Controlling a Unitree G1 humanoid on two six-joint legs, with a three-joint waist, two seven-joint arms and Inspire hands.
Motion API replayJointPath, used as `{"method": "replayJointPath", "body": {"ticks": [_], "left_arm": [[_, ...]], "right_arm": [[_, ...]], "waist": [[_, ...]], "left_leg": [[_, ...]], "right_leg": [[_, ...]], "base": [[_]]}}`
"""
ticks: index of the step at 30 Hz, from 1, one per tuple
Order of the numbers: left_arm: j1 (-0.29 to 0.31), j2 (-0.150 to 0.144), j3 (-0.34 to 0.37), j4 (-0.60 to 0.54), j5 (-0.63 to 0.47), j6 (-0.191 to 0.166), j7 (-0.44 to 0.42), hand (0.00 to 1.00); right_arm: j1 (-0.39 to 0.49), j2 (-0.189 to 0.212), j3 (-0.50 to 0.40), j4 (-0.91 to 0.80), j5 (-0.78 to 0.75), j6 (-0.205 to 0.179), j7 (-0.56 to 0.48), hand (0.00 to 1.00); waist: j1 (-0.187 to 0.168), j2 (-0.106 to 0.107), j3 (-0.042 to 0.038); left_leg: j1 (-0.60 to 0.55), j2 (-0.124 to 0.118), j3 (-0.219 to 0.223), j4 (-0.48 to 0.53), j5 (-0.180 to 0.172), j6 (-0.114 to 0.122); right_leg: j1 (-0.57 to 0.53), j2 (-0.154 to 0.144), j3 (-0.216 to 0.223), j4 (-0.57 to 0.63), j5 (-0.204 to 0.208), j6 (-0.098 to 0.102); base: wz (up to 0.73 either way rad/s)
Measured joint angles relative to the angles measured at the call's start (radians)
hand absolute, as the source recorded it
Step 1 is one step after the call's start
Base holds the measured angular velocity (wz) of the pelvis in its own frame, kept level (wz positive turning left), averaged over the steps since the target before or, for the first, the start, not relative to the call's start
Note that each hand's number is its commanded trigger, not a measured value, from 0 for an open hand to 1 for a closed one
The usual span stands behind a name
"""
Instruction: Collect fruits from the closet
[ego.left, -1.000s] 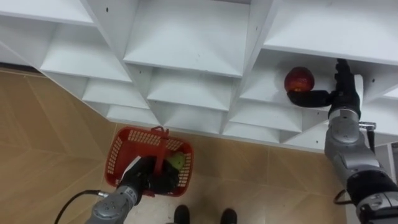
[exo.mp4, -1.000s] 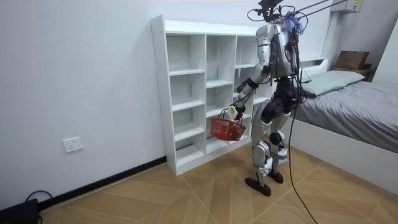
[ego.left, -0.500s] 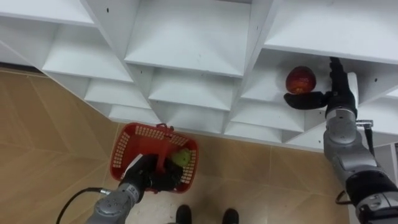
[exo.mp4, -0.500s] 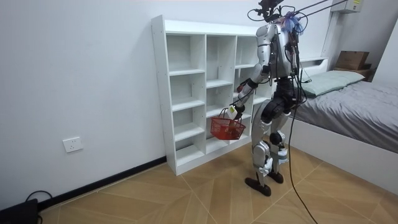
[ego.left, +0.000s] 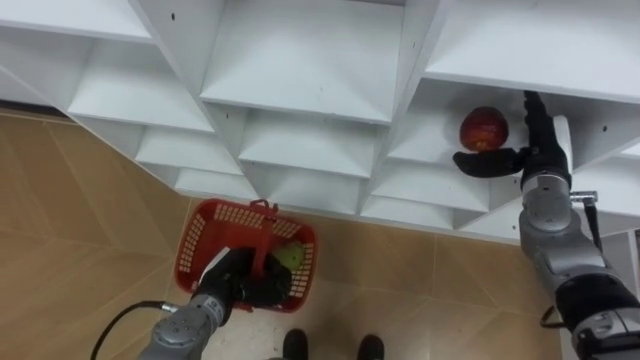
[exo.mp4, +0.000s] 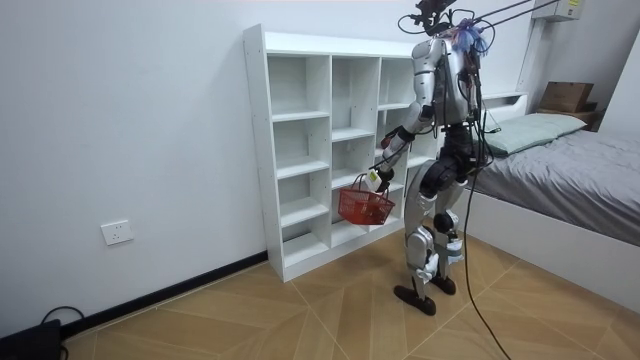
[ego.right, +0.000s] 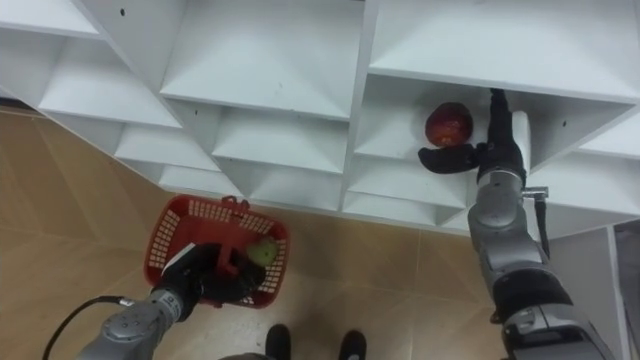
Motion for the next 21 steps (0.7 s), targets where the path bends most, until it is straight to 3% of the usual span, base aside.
{"method": "replayJointPath", "body": {"ticks": [21], "left_arm": [[-0.008, -0.015, 0.001, 0.000, 0.000, 0.000, -0.002, 1.00]], "right_arm": [[0.000, 0.001, 0.000, 0.000, 0.000, 0.000, 0.019, 0.00]], "waist": [[0.002, -0.002, -0.0008]], "left_leg": [[0.001, 0.000, 0.003, 0.001, 0.002, 0.000]], "right_leg": [[-0.002, 0.000, 0.004, 0.003, 0.000, 0.000]], "base": [[0.00]]}}
